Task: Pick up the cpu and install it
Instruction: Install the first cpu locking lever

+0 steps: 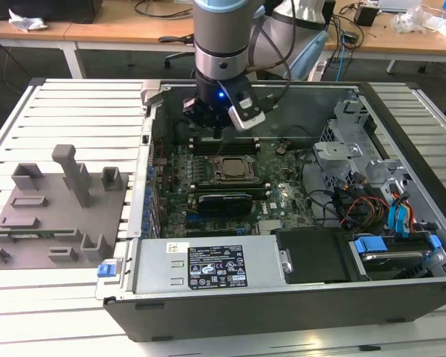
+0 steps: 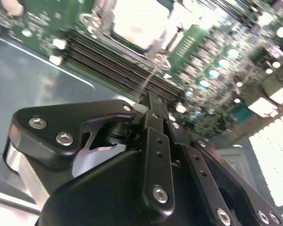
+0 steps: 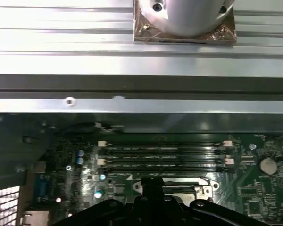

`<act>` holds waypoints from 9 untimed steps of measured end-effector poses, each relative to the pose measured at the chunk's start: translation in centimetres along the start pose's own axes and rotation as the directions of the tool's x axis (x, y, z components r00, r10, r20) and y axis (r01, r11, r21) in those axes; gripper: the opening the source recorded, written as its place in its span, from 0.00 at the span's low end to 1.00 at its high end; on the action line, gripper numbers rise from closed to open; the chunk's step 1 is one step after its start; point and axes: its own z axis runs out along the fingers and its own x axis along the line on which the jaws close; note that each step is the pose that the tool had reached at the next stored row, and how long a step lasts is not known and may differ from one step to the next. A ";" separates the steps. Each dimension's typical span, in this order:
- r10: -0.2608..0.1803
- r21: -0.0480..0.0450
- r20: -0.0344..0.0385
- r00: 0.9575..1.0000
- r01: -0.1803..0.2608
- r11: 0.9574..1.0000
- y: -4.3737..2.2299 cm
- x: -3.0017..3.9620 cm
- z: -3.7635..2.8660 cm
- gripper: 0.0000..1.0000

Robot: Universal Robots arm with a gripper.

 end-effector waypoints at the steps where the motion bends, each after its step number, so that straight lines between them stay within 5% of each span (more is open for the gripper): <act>1: 0.000 0.000 0.000 1.000 0.000 1.000 0.00 -0.37 0.02 0.11; 2: 0.000 0.000 0.000 1.000 0.000 1.000 0.00 -0.79 0.04 0.11; 9: 0.000 0.000 0.000 1.000 0.000 1.000 -0.08 -0.84 0.37 0.11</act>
